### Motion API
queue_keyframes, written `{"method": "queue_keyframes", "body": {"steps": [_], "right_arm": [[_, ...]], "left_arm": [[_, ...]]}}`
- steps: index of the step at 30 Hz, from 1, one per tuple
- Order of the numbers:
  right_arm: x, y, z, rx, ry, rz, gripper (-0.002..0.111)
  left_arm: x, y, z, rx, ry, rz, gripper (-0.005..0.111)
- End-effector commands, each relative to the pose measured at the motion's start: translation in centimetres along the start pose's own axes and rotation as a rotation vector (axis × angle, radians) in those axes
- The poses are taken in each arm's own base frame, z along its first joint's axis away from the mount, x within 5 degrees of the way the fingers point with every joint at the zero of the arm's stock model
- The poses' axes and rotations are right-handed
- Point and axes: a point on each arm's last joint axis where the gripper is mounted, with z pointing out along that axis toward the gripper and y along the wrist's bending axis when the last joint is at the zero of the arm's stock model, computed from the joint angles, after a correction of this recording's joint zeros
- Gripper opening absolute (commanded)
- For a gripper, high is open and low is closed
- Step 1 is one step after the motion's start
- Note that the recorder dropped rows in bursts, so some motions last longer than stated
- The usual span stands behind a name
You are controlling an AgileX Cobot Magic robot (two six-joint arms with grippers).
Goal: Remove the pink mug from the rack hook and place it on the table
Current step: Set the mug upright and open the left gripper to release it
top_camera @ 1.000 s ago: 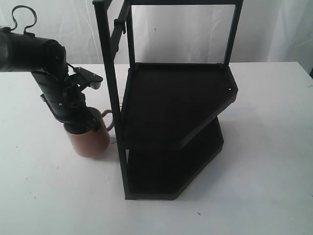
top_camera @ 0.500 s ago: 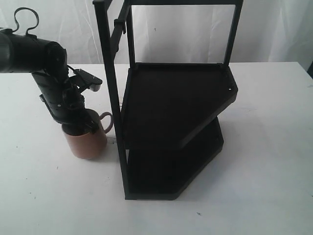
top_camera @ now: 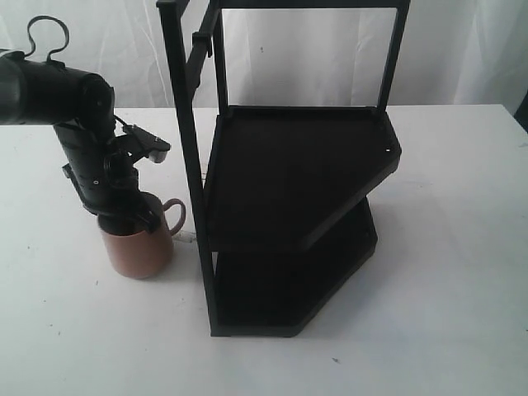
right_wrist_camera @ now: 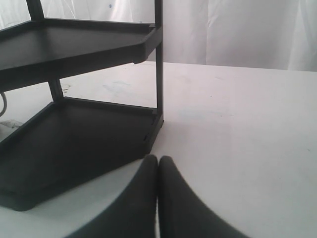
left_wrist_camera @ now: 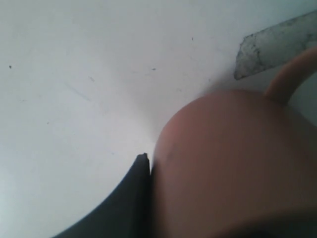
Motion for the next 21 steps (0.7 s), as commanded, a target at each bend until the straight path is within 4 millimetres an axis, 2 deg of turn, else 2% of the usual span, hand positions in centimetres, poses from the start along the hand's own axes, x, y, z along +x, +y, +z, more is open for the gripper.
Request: {"method": "queue_keyframes", "body": {"steps": [1,5,7,10,12,18,21], "right_arm": [[0.0,0.0,0.0,0.003,-0.012,-0.011,0.0],[0.0,0.0,0.0,0.003,-0.012,-0.011,0.0],[0.0,0.0,0.0,0.003,-0.012,-0.011,0.0],[0.0,0.0,0.0,0.003,-0.012,-0.011,0.0],[0.0,0.0,0.0,0.003,-0.012,-0.011,0.0],[0.0,0.0,0.0,0.003,-0.012,-0.011,0.0],[0.0,0.0,0.0,0.003,-0.012,-0.011,0.0]], "left_arm": [[0.2,0.1,0.0,0.0,0.015,-0.009,0.0],[0.1,0.1,0.0,-0.001,0.013,-0.009,0.0],[0.1,0.1,0.0,-0.001,0.012,-0.009,0.007],[0.0,0.2,0.0,-0.004,0.003,-0.028,0.033],[0.0,0.2,-0.1,-0.004,0.002,-0.028,0.043],[0.0,0.2,-1.8,-0.018,-0.045,-0.03,0.044],[0.2,0.2,-1.9,-0.012,-0.024,-0.03,0.044]]}}
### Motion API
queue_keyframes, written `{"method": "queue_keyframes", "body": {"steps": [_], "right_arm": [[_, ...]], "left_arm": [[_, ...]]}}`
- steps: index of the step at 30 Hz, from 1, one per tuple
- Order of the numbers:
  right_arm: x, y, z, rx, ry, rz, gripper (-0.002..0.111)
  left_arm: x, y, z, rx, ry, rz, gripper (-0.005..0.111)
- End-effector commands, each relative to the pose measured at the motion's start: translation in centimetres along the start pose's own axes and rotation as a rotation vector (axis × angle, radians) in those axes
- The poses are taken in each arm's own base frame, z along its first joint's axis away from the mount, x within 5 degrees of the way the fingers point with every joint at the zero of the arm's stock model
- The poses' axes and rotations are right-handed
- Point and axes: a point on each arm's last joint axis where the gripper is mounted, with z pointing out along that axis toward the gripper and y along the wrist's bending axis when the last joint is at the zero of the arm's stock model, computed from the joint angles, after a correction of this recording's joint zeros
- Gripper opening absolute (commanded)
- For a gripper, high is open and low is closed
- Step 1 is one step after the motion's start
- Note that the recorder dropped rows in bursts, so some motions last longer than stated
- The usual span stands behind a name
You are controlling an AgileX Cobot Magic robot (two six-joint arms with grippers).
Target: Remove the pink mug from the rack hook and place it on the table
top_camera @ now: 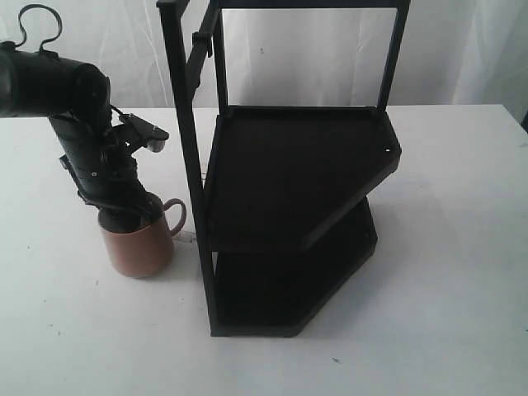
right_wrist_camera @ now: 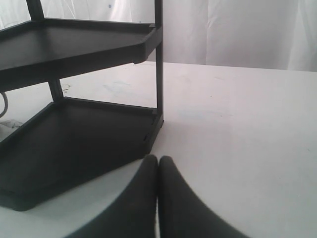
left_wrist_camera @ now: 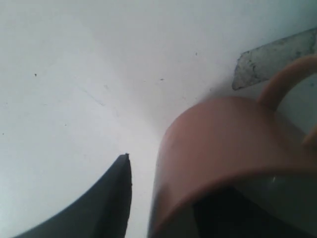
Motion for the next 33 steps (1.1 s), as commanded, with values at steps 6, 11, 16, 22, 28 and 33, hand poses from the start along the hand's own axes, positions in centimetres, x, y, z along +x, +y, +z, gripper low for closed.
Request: {"method": "queue_keyframes", "body": {"steps": [6,11,16,22,28,33], "right_arm": [[0.0,0.0,0.0,0.003,-0.012,-0.011,0.0],[0.0,0.0,0.0,0.003,-0.012,-0.011,0.0],[0.0,0.0,0.0,0.003,-0.012,-0.011,0.0],[0.0,0.0,0.0,0.003,-0.012,-0.011,0.0],[0.0,0.0,0.0,0.003,-0.012,-0.011,0.0],[0.0,0.0,0.0,0.003,-0.012,-0.011,0.0]], "left_arm": [[0.6,0.0,-0.6,0.01,0.047,-0.009,0.044],[0.7,0.0,-0.6,0.015,0.066,-0.011,0.044],[0.8,0.0,-1.0,0.012,0.057,-0.013,0.044],[0.6,0.1,-3.2,-0.009,-0.017,-0.017,0.044],[0.8,0.1,-4.8,-0.02,-0.053,-0.018,0.044],[1.1,0.0,-6.4,-0.028,-0.08,-0.019,0.044]]}}
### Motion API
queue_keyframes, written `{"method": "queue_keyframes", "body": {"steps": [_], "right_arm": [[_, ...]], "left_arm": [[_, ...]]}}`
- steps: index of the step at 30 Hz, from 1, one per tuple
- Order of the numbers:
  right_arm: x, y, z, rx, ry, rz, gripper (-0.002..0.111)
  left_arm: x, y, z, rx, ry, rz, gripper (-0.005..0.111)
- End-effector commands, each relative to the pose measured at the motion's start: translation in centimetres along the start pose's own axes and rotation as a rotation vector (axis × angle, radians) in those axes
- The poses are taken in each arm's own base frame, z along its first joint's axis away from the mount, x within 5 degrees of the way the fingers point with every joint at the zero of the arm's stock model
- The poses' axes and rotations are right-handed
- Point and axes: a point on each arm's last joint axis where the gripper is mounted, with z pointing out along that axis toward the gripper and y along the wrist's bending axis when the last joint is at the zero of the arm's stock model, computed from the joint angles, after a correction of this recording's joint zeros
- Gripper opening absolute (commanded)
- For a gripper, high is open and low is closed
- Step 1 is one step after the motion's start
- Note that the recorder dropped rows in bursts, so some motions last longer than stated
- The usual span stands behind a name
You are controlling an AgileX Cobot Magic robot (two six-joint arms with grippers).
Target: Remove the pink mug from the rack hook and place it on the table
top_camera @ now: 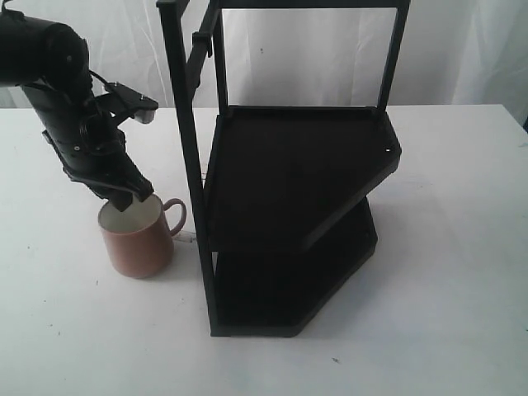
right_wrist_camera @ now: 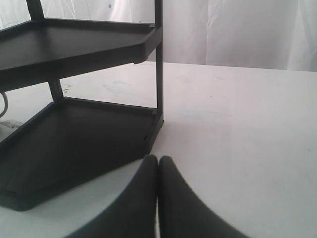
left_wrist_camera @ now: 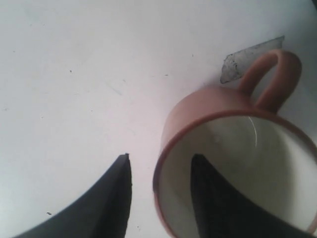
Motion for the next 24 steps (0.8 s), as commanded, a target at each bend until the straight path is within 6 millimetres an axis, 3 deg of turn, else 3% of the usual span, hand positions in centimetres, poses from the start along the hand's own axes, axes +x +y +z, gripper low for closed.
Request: {"method": "queue_keyframes", "body": {"steps": [1,24], "right_arm": [[0.0,0.0,0.0,0.003,-0.012,-0.011,0.0],[0.0,0.0,0.0,0.003,-0.012,-0.011,0.0]], "left_arm": [[0.4,0.1,-1.8,-0.008,-0.016,-0.012,0.044],[2.0,-0.3,-11.1,-0.044,-0.256,-0.081,0.044]]}}
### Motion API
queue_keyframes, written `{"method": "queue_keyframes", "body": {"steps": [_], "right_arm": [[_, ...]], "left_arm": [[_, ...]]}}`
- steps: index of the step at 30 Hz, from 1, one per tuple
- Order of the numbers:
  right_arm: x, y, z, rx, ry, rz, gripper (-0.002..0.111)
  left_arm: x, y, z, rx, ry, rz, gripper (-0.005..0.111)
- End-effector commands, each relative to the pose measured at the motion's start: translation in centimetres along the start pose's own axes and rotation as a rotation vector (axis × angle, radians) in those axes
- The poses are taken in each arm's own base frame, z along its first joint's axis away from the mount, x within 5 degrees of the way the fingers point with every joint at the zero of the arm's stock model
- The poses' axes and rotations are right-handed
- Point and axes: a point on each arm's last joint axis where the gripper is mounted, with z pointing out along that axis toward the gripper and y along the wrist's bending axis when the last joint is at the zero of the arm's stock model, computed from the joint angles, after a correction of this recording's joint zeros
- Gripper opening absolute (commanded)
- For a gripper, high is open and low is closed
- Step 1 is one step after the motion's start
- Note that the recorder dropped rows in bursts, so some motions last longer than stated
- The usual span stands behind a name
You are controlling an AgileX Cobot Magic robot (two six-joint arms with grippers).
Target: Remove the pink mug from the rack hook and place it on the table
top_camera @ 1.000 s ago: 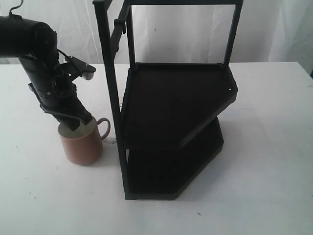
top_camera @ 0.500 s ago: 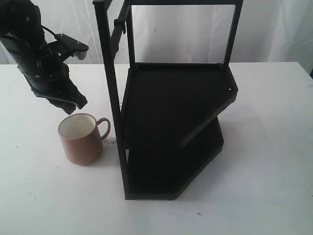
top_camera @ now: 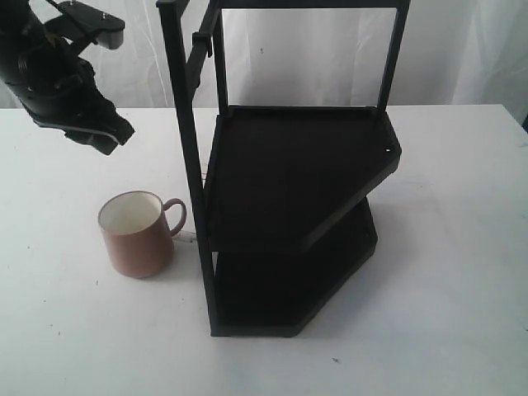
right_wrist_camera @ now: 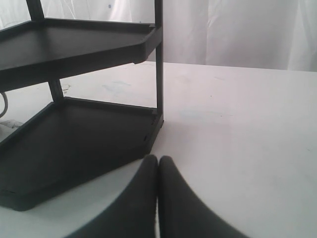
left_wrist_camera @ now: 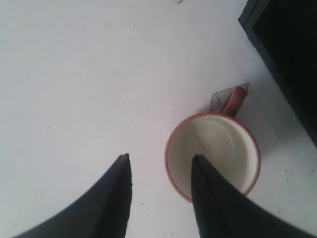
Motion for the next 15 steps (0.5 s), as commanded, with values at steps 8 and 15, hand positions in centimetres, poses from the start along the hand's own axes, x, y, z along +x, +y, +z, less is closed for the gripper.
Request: {"method": "queue_keyframes", "body": {"steps": [8,15], "right_arm": [[0.0,0.0,0.0,0.003,-0.012,-0.011,0.0],[0.0,0.0,0.0,0.003,-0.012,-0.011,0.0]], "left_arm": [[0.7,-0.1,-5.0,-0.014,-0.109,-0.062,0.044],[2.4,-0.5,-6.4,-0.027,-0.178,-0.065,0.044]]}}
